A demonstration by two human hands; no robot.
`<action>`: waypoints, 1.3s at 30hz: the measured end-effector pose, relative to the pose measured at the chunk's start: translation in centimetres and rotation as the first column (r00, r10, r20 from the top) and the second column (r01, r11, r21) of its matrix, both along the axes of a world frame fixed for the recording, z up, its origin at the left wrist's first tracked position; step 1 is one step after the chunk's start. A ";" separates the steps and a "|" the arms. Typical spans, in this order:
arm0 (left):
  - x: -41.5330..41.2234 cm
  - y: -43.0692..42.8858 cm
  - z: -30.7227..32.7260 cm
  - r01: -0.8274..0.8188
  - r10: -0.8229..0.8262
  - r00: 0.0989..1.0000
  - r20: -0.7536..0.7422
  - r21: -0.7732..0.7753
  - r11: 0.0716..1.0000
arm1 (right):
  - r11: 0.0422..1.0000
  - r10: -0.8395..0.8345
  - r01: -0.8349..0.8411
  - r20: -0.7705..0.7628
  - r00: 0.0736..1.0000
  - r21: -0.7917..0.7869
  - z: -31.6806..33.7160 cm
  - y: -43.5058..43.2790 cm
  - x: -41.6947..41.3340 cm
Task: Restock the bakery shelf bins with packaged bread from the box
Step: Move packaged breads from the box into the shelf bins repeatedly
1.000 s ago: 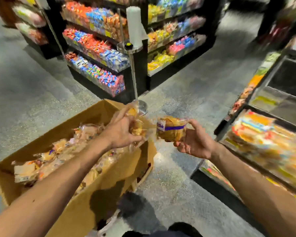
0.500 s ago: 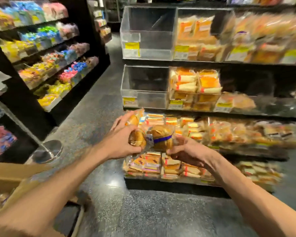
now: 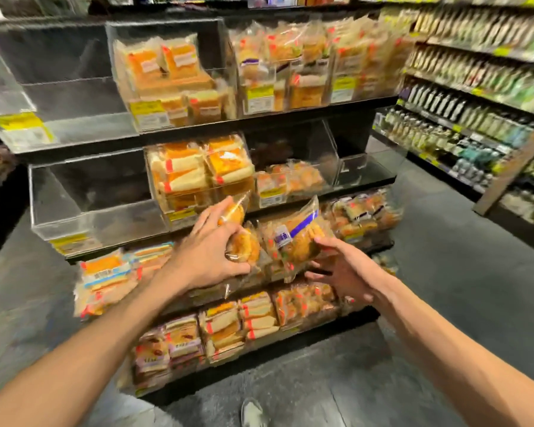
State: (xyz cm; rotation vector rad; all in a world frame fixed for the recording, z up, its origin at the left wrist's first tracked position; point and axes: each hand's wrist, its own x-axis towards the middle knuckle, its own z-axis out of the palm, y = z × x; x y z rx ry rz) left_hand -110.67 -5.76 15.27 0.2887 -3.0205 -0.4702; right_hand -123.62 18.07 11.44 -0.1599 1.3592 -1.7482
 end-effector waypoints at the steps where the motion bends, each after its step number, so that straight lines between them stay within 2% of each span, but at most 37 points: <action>1: -1.5 0.2 0.0 0.017 -0.017 1.000 0.010 -0.005 1.000 | 0.999 -0.035 0.035 0.019 0.999 -0.012 -0.3 0.2 -1.1; 5: -7.9 0.7 -0.1 0.077 -0.077 0.997 0.032 0.003 0.997 | 0.996 -0.092 0.092 0.028 0.995 0.005 -0.7 0.8 -5.7; 12: -21.1 -0.5 -0.2 0.195 -0.193 0.980 -0.037 0.038 0.980 | 0.973 -0.221 0.218 0.032 0.975 0.070 -0.6 0.0 -17.0; 16: -28.4 -1.8 -0.3 0.229 -0.227 0.973 -0.038 0.067 0.971 | 0.965 -0.235 0.235 -0.017 0.972 0.120 0.2 -0.7 -23.6; 24: -39.7 -2.6 -0.2 0.241 -0.241 0.970 -0.015 0.087 0.966 | 0.951 -0.292 0.289 0.014 0.956 0.112 0.6 -0.2 -34.1; 30: -45.7 -1.6 -0.4 0.141 -0.144 0.989 0.025 0.095 0.985 | 0.964 -0.195 0.203 -0.065 0.979 0.171 0.4 -0.1 -44.7; 33: -47.9 -0.2 -0.9 0.046 -0.049 0.998 0.035 0.082 0.996 | 0.976 -0.125 0.151 -0.167 0.978 0.157 0.4 -0.5 -50.8; 36: -49.8 1.5 -1.1 -0.091 0.080 0.994 0.078 0.141 0.986 | 0.981 -0.035 0.072 -0.202 0.979 0.181 0.0 -1.7 -56.2; 39: -50.6 2.7 -1.6 -0.134 0.138 0.990 -0.027 0.119 0.984 | 0.956 0.101 -0.029 -0.234 0.967 0.292 -0.9 -3.2 -60.3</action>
